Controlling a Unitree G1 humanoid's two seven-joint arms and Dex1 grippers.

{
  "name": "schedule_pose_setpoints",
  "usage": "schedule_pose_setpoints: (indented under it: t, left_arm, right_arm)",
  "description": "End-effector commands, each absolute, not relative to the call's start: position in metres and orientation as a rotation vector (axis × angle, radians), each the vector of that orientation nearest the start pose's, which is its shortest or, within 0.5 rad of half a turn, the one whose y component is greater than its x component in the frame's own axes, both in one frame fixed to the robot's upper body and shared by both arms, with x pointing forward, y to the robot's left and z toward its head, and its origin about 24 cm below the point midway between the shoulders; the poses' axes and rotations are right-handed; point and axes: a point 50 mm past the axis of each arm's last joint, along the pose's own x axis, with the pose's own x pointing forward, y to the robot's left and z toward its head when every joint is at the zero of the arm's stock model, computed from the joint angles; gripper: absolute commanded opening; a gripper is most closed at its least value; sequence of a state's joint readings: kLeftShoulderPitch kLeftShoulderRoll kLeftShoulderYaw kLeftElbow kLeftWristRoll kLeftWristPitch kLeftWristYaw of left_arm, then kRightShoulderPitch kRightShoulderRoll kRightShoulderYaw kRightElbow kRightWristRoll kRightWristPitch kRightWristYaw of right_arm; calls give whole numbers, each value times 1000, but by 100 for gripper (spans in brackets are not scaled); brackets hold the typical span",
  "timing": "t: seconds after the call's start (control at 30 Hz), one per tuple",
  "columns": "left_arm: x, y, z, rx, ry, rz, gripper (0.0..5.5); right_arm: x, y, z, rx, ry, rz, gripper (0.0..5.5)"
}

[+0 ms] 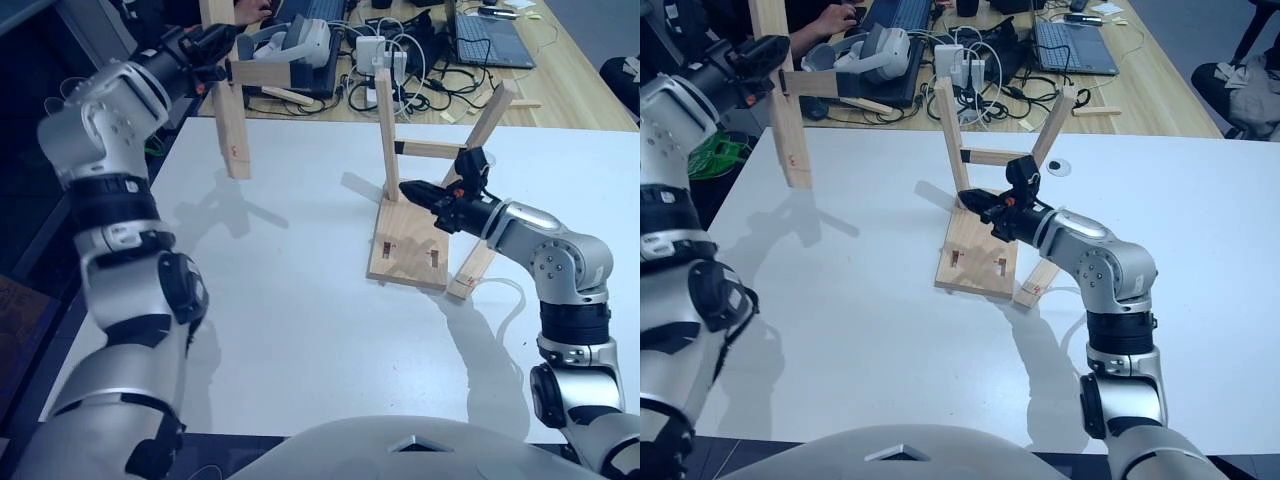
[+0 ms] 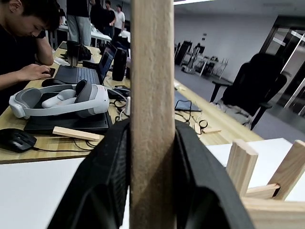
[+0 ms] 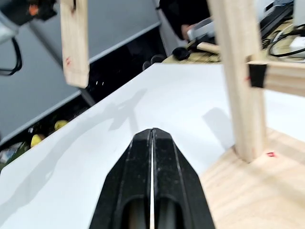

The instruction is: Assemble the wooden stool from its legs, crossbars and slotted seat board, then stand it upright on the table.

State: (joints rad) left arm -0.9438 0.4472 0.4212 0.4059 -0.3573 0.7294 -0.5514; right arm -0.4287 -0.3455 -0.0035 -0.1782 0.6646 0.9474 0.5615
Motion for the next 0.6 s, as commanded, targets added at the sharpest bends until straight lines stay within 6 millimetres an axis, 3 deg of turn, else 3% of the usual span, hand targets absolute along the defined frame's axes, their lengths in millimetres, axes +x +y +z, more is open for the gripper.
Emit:
schedule_pose_setpoints:
  t: [0.03, 0.17, 0.33, 0.47, 0.6]
  left_arm:
    - [356, 203, 228, -473, -183, -366, 104]
    - [344, 165, 223, -630, -250, -378, 104]
    - [338, 148, 219, -691, -226, -392, 104]
    - [331, 146, 218, -713, -202, -414, 104]
    - [324, 145, 215, -757, -173, -414, 104]
  right_arm:
    - [269, -81, 161, 305, 336, 1212, 0]
    - [273, -37, 177, 354, 305, 1302, 0]
    - [282, 0, 180, 245, 227, 1295, 0]
    - [297, 1, 176, 187, 158, 1177, 0]
    - [327, -19, 175, 136, 84, 1025, 0]
